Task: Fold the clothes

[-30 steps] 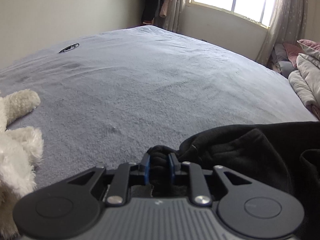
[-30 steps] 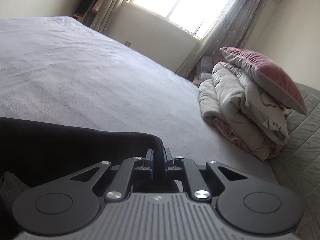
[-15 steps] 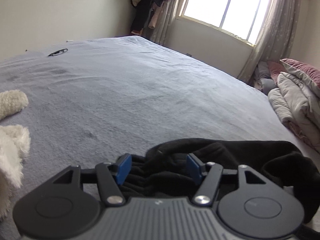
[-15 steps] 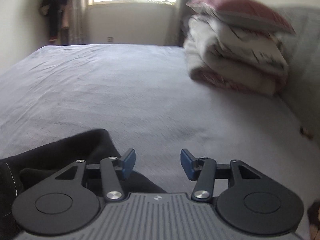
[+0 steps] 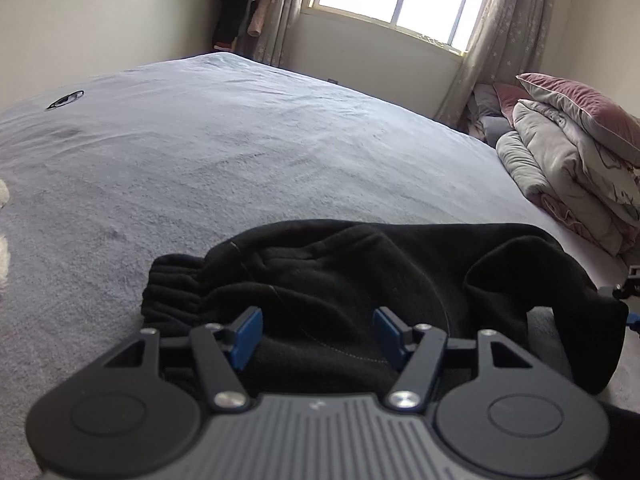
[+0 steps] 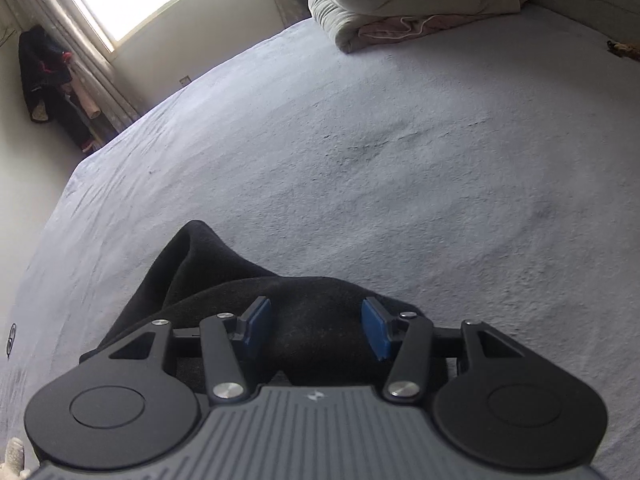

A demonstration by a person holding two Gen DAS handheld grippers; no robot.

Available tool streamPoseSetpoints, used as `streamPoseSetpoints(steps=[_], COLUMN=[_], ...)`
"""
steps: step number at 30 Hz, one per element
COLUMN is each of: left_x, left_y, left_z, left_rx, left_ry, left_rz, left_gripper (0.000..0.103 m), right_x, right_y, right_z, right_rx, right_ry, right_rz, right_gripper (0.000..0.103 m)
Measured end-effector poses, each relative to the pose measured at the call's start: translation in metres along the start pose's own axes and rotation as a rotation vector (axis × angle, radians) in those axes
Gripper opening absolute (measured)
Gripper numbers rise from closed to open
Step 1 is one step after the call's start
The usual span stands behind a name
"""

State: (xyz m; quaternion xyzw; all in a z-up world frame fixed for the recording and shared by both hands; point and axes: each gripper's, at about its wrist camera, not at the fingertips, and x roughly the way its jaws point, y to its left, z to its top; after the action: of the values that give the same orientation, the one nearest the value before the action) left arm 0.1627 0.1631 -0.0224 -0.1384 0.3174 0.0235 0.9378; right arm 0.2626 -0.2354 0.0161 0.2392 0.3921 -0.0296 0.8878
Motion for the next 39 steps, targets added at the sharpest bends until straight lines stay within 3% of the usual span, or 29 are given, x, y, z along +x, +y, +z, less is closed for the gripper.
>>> streamPoseSetpoints(steps=[11,15,17,26,30,36,37,39], left_x=[0.001,0.005,0.006,0.011,0.014,0.015,0.016,0.016], left_y=[0.0,-0.002,-0.005,-0.01,-0.013,-0.015,-0.015,-0.015], left_z=[-0.002,-0.006,-0.008,-0.013,-0.015,-0.017,-0.017,-0.017], left_rx=[-0.005,0.004,0.017,0.044,0.064,0.078,0.077,0.077], left_ry=[0.012,0.029,0.035,0.049,0.052,0.053,0.053,0.055], left_rz=[-0.003,-0.005,-0.004,0.009,0.022,0.029,0.029,0.03], left_gripper=[0.065,0.066,0.067,0.069,0.07,0.071,0.071,0.071], right_x=[0.015,0.015,0.006,-0.026,-0.015,0.005,0.007,0.006], right_y=[0.065,0.084,0.083,0.007,-0.021,-0.044,-0.042,-0.037], right_z=[-0.036,-0.051,-0.048,0.002,-0.001,-0.018,-0.019,-0.018], right_rx=[-0.146,-0.283,-0.31,-0.068,0.011,0.176,0.186,0.18], right_ry=[0.087,0.147,0.137,0.048,0.071,0.129,0.131,0.13], right_rz=[0.109,0.117,0.131,0.147,0.061,0.161,0.172,0.186], right_gripper=[0.057,0.057,0.057,0.056,0.056,0.055,0.053,0.034])
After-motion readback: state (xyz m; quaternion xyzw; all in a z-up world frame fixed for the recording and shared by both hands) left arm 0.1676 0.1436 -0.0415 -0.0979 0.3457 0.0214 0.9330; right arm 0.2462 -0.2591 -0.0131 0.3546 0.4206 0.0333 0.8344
